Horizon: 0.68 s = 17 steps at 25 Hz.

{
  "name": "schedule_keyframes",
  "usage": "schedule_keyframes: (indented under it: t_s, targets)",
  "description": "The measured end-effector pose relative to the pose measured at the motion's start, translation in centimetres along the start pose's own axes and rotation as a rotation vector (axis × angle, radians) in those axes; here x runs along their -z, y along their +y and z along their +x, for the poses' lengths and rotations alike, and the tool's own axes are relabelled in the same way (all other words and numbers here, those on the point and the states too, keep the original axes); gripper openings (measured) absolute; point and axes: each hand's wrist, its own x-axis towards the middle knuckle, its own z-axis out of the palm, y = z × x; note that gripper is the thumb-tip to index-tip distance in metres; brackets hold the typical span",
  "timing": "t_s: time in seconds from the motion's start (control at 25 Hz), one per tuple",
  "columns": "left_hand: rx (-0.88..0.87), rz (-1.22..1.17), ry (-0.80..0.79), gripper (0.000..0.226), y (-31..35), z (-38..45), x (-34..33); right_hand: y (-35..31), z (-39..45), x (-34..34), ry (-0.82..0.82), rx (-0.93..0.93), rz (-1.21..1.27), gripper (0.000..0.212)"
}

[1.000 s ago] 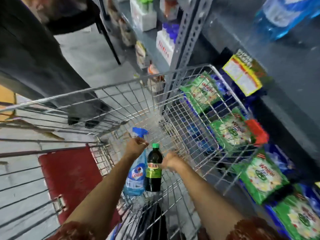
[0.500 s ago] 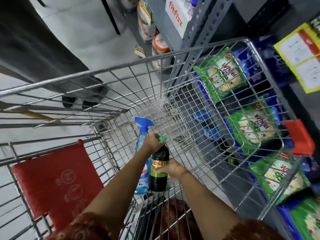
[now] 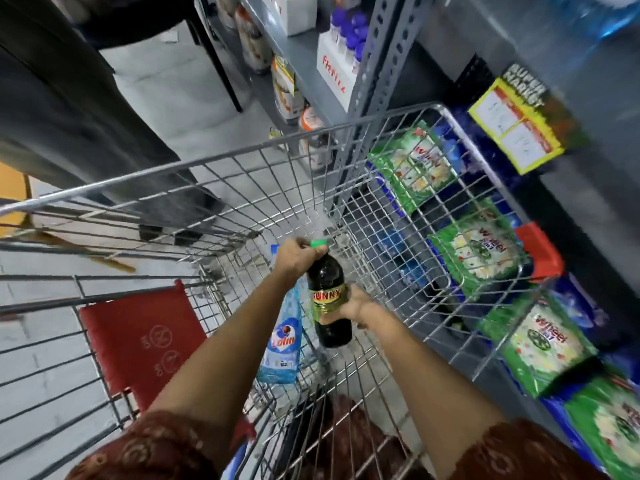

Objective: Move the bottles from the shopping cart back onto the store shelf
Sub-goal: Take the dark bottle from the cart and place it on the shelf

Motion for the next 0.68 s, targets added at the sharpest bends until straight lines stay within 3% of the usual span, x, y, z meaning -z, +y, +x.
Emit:
schedule_keyframes:
  t_s: [0.08, 0.24, 0.48, 0.56, 0.68]
  targets:
    - [-0.05, -0.125, -0.021, 0.021, 2.8, -2.1, 0.1, -0.7, -2.8, 1.2, 0.005, 0.082, -0.017, 0.064]
    - [-0.264, -0.184, -0.021, 0.023, 8.6, -7.2, 0.2, -1.8, -8.9, 3.2, 0.006, 0.301, 0.125, 0.041]
    - [-0.587, -0.299, -0.115, 0.024, 16.4, -20.3, 0.4, -1.6, -20.0, 6.9, 0.192, 0.671, 0.329, 0.044]
    - [-0.675, -0.305, -0.129, 0.008, 18.7, -25.3, -0.4, -0.9, -23.7, 8.2, 0.28, 0.807, 0.367, 0.039]
    - [-0.788, -0.297, -0.09, 0.021, 21.6, -32.4, -1.9, 0.4, -29.8, 10.1, 0.346, 1.014, 0.424, 0.043]
